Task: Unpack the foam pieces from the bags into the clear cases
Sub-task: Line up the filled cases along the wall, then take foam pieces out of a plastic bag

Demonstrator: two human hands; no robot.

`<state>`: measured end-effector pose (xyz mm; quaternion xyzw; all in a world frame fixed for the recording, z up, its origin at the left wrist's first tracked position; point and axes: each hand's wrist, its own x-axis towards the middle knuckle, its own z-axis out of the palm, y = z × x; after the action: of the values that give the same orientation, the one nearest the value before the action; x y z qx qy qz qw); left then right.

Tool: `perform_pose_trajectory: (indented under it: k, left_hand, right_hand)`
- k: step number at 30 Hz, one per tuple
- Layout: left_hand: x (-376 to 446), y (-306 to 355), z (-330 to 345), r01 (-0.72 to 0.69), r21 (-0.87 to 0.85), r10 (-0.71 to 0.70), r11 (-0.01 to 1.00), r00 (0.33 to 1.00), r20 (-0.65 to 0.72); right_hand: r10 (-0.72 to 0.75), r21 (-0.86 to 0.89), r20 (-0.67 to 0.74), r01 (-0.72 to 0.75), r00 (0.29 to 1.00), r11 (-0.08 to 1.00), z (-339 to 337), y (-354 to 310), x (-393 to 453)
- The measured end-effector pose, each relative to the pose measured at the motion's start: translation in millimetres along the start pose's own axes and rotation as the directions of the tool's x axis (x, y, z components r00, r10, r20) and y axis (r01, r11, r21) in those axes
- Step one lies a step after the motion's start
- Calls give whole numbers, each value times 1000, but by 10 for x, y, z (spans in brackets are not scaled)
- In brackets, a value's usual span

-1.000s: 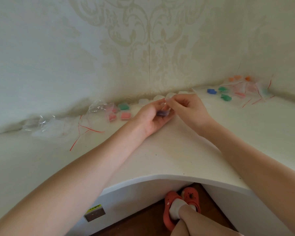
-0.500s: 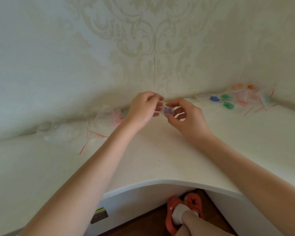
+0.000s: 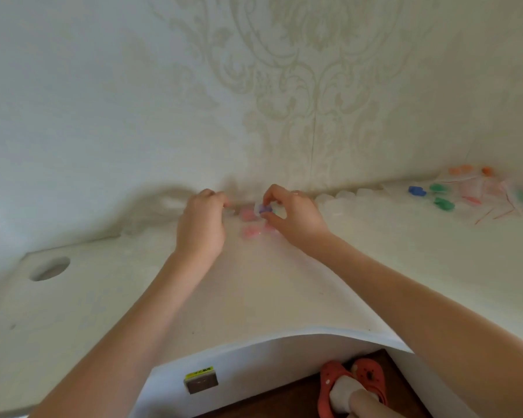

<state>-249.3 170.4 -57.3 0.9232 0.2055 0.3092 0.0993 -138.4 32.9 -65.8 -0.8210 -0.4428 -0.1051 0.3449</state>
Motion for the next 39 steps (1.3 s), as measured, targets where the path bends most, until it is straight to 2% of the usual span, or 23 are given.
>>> perform_pose_trajectory:
  k: [3,7,9,11,15,19,22,24,25,27,29,30,32,35,37,39]
  left_hand:
    - [3,-121,-83,39,71,-35,997,997,-63]
    - [-54,-213,-72,49,233,-53,971,999,9]
    - [-97,-209,-33,30,249,-32,968,999,1]
    - [-97,-159,-11,26,227,-19,974,999,-35]
    - [-58,64,35,-25,265,36,964,999,-37]
    - [-37,461,126,-64,318,89,946,994,-64]
    - [-21,849,307,-177,253,195,951,980,-48]
    - [-24,1130,449,-334,114,339,936,941,-25]
    - [-31,1276,518,-442,13,442,897,897,6]
    - [-76,1540,644,-567,-176,594,805,767,242]
    - [-109,1698,775,-592,-218,617,776,639,459]
    - [-119,1742,837,-588,-217,607,779,622,495]
    - [-114,1770,949,-518,-241,560,821,649,515]
    - [-99,1748,1032,-445,-240,505,863,736,451]
    - [-121,1731,1060,-463,-246,518,852,812,270]
    - [-139,1744,1053,-474,-314,509,823,860,35]
  right_hand:
    - [75,-30,74,-73,994,997,181,-19,25]
    - [22,-15,93,-20,995,1000,148,-15,-21]
    - [6,-42,85,-2,996,999,54,56,-66]
    - [10,-74,27,-8,1000,997,-81,181,-135]
    - [35,-86,-179,-51,983,995,-505,520,-354]
    - [96,-153,-349,-158,932,976,-977,965,-591]
    - [177,-283,-412,-310,894,908,-1289,1332,-718]
    - [329,-389,-362,-463,872,797,-1453,1543,-781]
    - [417,-447,-320,-523,851,725,-1511,1637,-807]
    - [578,-528,-226,-597,784,604,-1569,1807,-858]
    - [648,-476,-184,-644,739,599,-1569,1952,-915]
    - [621,-406,-214,-647,754,645,-1565,2009,-935]
    - [535,-302,-327,-623,779,722,-1558,2054,-956]
    - [445,-245,-515,-623,733,743,-1595,1955,-969]
    - [386,-117,-612,-562,690,819,-1622,1825,-938]
    - [400,139,-611,-405,683,904,-1618,1631,-861]
